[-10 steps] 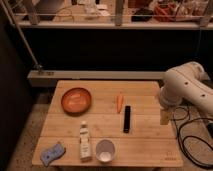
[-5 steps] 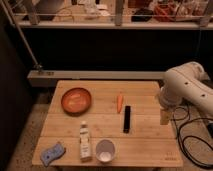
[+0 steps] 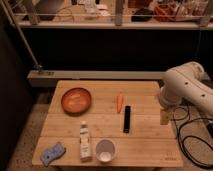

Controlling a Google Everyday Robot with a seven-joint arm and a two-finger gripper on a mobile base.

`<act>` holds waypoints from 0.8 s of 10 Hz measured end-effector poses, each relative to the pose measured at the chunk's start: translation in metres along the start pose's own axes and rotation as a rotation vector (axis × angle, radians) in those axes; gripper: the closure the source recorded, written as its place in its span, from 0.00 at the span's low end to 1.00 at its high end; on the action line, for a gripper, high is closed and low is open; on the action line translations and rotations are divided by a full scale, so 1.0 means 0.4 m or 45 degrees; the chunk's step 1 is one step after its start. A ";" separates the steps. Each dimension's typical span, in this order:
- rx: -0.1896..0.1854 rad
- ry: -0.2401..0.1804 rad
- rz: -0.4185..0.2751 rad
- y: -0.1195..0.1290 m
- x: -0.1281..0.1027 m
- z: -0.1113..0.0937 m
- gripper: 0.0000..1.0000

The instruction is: Place the bottle in the ceramic bowl

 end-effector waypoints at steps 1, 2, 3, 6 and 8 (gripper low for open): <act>0.000 0.000 0.000 0.000 0.000 0.000 0.20; 0.000 0.000 0.000 0.000 0.000 0.000 0.20; 0.000 -0.001 -0.007 0.002 -0.003 0.001 0.20; 0.005 -0.022 -0.129 0.015 -0.079 0.004 0.20; 0.006 -0.030 -0.191 0.023 -0.123 0.006 0.20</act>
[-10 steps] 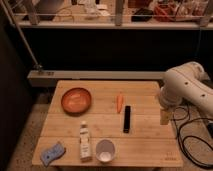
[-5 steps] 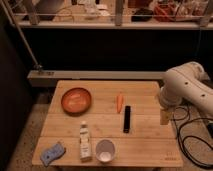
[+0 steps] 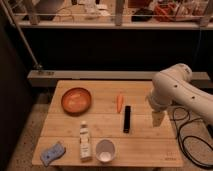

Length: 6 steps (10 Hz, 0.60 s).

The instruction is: Place the bottle in the ceramic bowl

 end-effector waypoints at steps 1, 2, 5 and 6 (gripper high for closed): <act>0.002 -0.003 -0.028 0.002 -0.005 0.002 0.20; 0.005 -0.006 -0.063 0.007 -0.007 0.002 0.20; 0.008 -0.024 -0.177 0.010 -0.089 0.003 0.20; 0.008 -0.031 -0.213 0.014 -0.113 0.004 0.20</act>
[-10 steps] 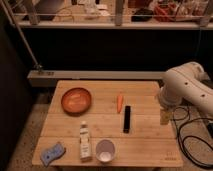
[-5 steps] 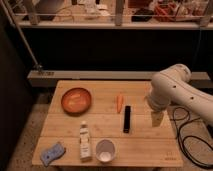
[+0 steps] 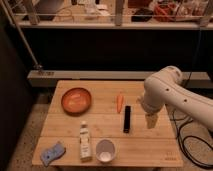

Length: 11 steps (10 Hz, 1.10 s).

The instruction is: Place the bottle in the ceramic bowl

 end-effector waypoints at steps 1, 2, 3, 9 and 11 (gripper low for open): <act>0.003 -0.001 -0.023 -0.001 -0.012 0.000 0.20; 0.007 -0.001 -0.051 0.001 -0.015 0.000 0.20; 0.011 -0.002 -0.075 0.006 -0.018 -0.001 0.20; 0.028 -0.012 -0.292 0.000 -0.153 0.001 0.20; 0.032 -0.010 -0.348 -0.005 -0.182 0.004 0.20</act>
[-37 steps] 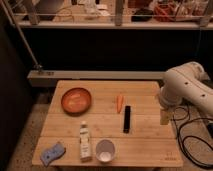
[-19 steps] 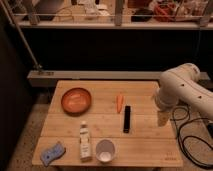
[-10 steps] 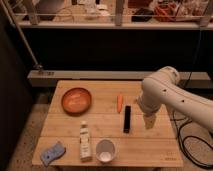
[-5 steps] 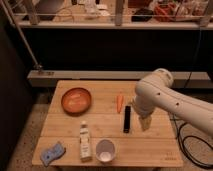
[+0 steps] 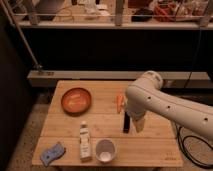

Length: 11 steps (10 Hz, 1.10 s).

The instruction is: Place the bottle in the ceramic bowl

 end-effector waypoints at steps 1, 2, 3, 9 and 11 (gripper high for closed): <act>0.000 -0.002 -0.036 -0.011 -0.025 0.002 0.20; 0.001 -0.001 -0.090 -0.027 -0.061 0.006 0.20; 0.004 -0.003 -0.154 -0.039 -0.091 0.008 0.20; 0.006 -0.002 -0.336 -0.077 -0.200 0.028 0.20; 0.004 -0.001 -0.390 -0.084 -0.227 0.034 0.20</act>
